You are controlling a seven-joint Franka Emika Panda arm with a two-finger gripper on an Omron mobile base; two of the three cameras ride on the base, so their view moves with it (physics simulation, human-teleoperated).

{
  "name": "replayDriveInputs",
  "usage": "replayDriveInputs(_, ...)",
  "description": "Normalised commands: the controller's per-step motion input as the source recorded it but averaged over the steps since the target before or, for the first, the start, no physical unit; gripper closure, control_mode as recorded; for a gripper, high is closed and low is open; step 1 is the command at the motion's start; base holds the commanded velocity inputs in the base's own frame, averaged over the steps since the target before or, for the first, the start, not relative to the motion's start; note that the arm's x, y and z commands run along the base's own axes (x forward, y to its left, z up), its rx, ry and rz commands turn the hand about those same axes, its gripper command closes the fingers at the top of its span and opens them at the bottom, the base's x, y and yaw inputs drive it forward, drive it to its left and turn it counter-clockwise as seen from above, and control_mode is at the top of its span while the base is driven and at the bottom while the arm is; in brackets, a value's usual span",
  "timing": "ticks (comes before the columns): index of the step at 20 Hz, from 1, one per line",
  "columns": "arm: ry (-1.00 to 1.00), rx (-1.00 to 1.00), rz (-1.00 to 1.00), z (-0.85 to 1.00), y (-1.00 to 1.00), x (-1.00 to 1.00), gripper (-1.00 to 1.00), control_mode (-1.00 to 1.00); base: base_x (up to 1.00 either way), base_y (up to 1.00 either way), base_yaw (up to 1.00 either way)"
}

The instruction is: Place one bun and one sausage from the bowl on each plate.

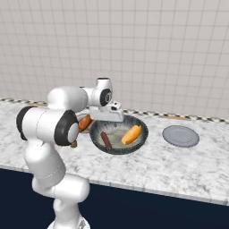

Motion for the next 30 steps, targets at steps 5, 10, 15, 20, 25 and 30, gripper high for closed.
replayDriveInputs(5, 0.25, -0.01, 0.16, -0.29, -0.24, -0.68, -1.00, -1.00, 0.00, 0.00, 0.00)
replayDriveInputs(10, 0.01, 0.14, 0.03, -0.26, 0.10, -0.02, -1.00, -1.00, 0.00, 0.00, 0.00)
replayDriveInputs(15, -0.08, 0.09, 0.00, -0.19, 0.02, 0.14, -1.00, -1.00, 0.00, 0.00, 0.00)
replayDriveInputs(20, -0.10, 0.03, 0.00, -0.33, 0.04, 0.22, -1.00, -1.00, 0.00, 0.00, 0.00)
replayDriveInputs(25, 0.00, 0.00, 0.00, -0.43, 0.07, 0.00, -1.00, -1.00, 0.00, 0.00, 0.00)
replayDriveInputs(30, -0.03, 0.00, 0.00, -0.34, 0.02, 0.00, 1.00, -1.00, 0.00, 0.00, 0.00)
